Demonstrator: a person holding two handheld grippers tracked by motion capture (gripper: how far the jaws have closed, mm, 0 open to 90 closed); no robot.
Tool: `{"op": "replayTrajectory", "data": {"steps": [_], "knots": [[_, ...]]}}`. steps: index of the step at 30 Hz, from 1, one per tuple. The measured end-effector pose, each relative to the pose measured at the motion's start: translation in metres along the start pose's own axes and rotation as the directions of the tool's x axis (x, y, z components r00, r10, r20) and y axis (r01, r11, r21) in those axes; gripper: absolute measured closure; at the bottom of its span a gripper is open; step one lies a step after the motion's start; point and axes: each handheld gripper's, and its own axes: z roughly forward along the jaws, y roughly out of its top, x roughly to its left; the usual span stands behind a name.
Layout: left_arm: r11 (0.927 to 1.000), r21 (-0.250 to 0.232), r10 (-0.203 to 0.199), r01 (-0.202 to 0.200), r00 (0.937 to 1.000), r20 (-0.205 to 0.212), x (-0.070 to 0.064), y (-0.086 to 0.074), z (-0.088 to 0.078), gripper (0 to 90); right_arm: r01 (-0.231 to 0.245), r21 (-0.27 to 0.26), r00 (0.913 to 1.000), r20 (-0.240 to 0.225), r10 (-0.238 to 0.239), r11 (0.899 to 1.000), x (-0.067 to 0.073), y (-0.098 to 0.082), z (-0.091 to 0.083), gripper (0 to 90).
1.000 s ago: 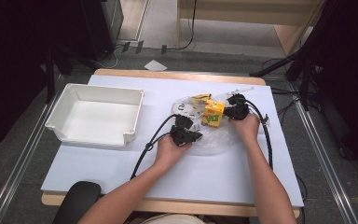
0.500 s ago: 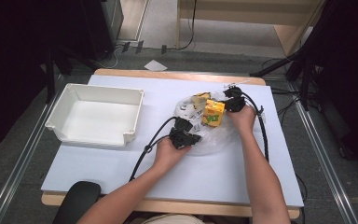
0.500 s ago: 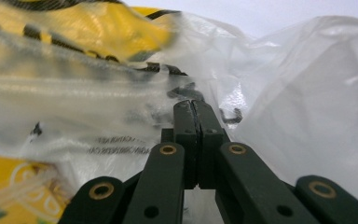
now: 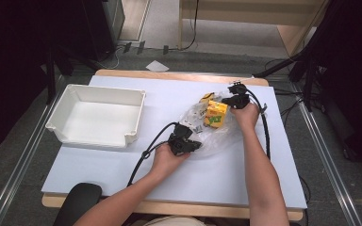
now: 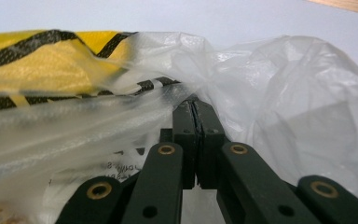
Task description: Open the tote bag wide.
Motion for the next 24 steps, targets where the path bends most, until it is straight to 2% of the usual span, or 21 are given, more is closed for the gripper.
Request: {"op": "replayTrajectory", "data": {"steps": [10,18,21,24], "knots": [[1.0000,0.003,0.001,-0.001,1.0000,0.004,0.001,-0.007,-0.008,85.9,-0.008,-0.005,0.9997,0.023,0.008,1.000,-0.001,0.008,0.006,90.0],[1.0000,-0.006,-0.007,0.007,1.0000,0.005,0.004,-0.011,-0.012,86.0,-0.036,-0.032,0.9987,0.034,0.037,0.999,-0.003,0.007,0.008,90.0],[0.9999,-0.010,-0.010,0.010,0.9999,0.004,0.003,-0.011,-0.011,85.4,-0.014,-0.018,0.9989,0.044,0.015,1.000,0.000,0.008,0.007,90.0],[0.9998,-0.017,-0.011,0.011,0.9999,0.005,0.004,-0.010,-0.009,85.4,-0.008,-0.011,0.9995,0.031,0.008,1.000,0.000,0.008,0.007,90.0]]}}
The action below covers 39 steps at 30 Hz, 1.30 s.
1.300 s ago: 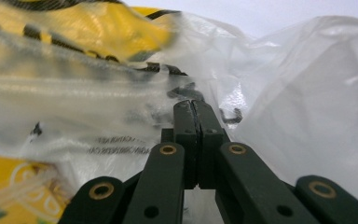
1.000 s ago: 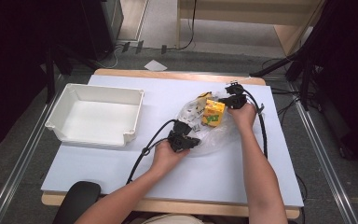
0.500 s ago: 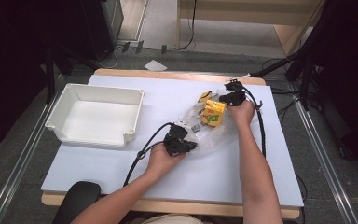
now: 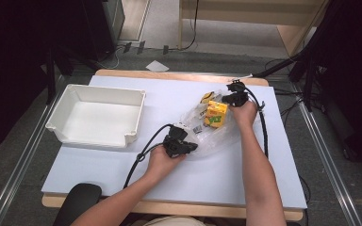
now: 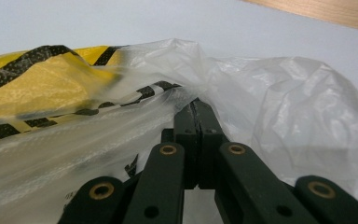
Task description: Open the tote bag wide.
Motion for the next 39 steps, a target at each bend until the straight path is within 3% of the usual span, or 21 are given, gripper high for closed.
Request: {"op": "replayTrajectory", "data": {"steps": [10,16,23,27,30,32,33,39], "knots": [[1.0000,-0.009,-0.001,0.001,1.0000,0.000,0.001,0.003,0.000,85.5,-0.023,-0.004,0.9995,-0.024,0.023,1.000,0.000,-0.001,0.000,90.0],[0.9998,-0.020,0.007,-0.007,1.0000,0.000,0.000,0.010,-0.002,83.3,-0.024,-0.036,0.9982,-0.055,0.022,0.999,0.003,0.002,-0.011,90.0],[0.9995,-0.032,0.003,-0.003,1.0000,0.004,0.002,0.016,-0.004,77.5,-0.006,-0.065,0.9953,-0.097,-0.001,0.998,0.009,-0.001,-0.026,90.0],[0.9995,-0.032,-0.004,0.004,1.0000,0.009,0.005,0.019,-0.003,70.0,0.038,-0.062,0.9944,-0.096,-0.043,0.997,0.014,-0.003,-0.035,90.0],[0.9994,-0.030,0.020,-0.020,0.9998,0.000,0.004,0.022,-0.004,66.5,0.045,-0.065,0.9933,-0.104,-0.052,0.997,0.016,-0.006,-0.041,90.0],[0.9996,-0.023,0.018,-0.019,0.9998,-0.002,0.006,0.023,-0.003,64.7,0.049,-0.050,0.9912,-0.120,-0.055,0.998,0.016,-0.007,-0.042,90.0],[0.9997,-0.017,0.017,-0.017,0.9998,-0.005,0.008,0.024,-0.003,63.7,0.065,-0.036,0.9921,-0.105,-0.068,0.997,0.017,-0.008,-0.041,90.0],[0.9997,-0.020,0.013,-0.014,0.9999,-0.008,0.015,0.023,0.002,60.9,0.073,-0.051,0.9911,-0.108,-0.078,0.996,0.018,-0.008,-0.039,90.0]]}}
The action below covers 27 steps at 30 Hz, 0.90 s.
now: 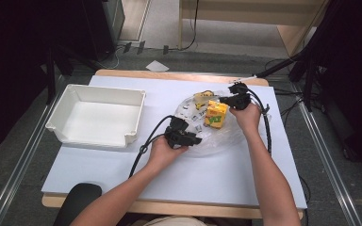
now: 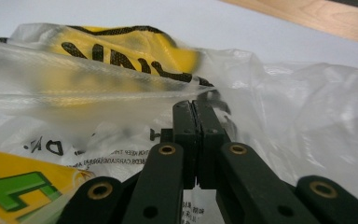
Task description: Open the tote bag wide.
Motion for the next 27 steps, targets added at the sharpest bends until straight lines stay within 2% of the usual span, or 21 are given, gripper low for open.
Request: {"op": "replayTrajectory", "data": {"steps": [2,5,14,17,20,22,25,27], "knots": [[1.0000,-0.003,0.005,-0.005,1.0000,-0.006,0.001,0.000,0.001,60.8,0.012,0.019,0.9999,0.004,-0.012,1.000,0.001,0.000,0.007,90.0],[1.0000,0.002,0.007,-0.007,0.9997,-0.022,0.003,-0.001,0.002,61.0,0.013,0.019,0.9998,-0.012,-0.013,1.000,0.000,-0.001,0.016,90.0],[0.9999,-0.008,-0.011,0.011,0.9999,-0.005,0.009,-0.002,0.001,56.5,0.009,0.050,0.9998,-0.020,-0.008,0.999,0.000,-0.006,0.034,90.0],[0.9999,-0.013,-0.009,0.009,1.0000,-0.002,0.011,-0.003,0.001,55.7,0.004,0.049,0.9997,-0.025,-0.003,0.999,-0.001,-0.006,0.035,90.0],[0.9994,-0.020,-0.027,0.028,0.9994,0.022,0.014,-0.003,0.001,54.6,0.008,0.048,0.9997,-0.023,-0.007,0.999,0.000,-0.007,0.035,90.0],[0.9996,-0.018,-0.022,0.023,0.9995,0.023,0.013,-0.003,0.001,52.7,0.007,0.049,0.9998,-0.021,-0.006,0.999,0.001,-0.006,0.034,89.6],[0.9992,-0.027,-0.029,0.030,0.9990,0.033,0.012,-0.002,0.000,48.8,-0.004,0.034,0.9992,-0.040,0.006,0.999,0.001,-0.005,0.030,87.4],[0.9990,-0.032,-0.030,0.031,0.9986,0.044,0.012,-0.002,-0.001,46.5,0.007,0.024,0.9993,-0.037,-0.006,1.000,0.002,-0.004,0.026,86.2]]}}
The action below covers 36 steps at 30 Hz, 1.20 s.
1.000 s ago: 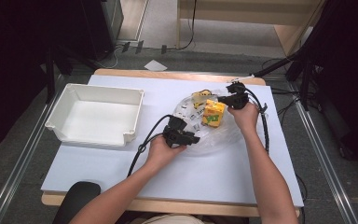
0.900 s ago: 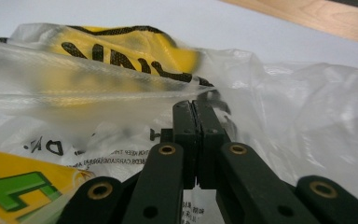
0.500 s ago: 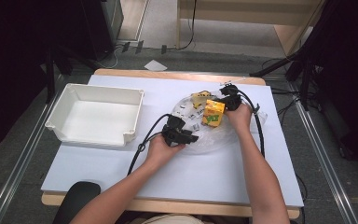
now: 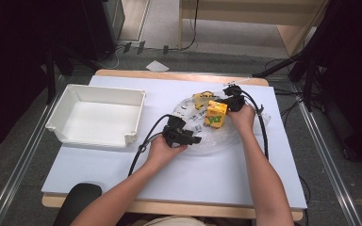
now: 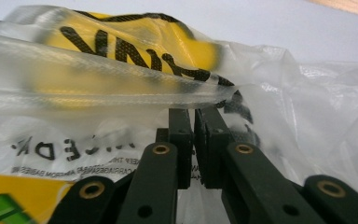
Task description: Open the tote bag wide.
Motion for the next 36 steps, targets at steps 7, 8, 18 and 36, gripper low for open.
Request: {"op": "replayTrajectory", "data": {"steps": [7,8,18,36], "knots": [[0.9992,-0.031,0.027,-0.026,0.9993,0.028,-0.007,0.005,-0.009,40.1,0.005,-0.046,0.9995,-0.031,-0.006,0.999,0.003,0.006,-0.020,80.3],[0.9991,-0.032,0.028,-0.027,0.9992,0.029,-0.007,0.006,-0.010,39.3,0.008,-0.047,0.9994,-0.034,-0.010,0.999,0.004,0.008,-0.022,79.8],[0.9974,-0.046,0.057,-0.055,0.9974,0.045,-0.016,0.019,-0.025,36.0,0.010,-0.080,0.9998,-0.016,-0.011,0.997,0.003,0.014,-0.053,74.3],[0.9826,-0.054,0.179,-0.178,0.9837,0.018,-0.021,0.055,-0.061,38.0,0.007,-0.099,0.9990,-0.044,-0.012,0.995,0.011,-0.004,-0.111,61.1]]}}
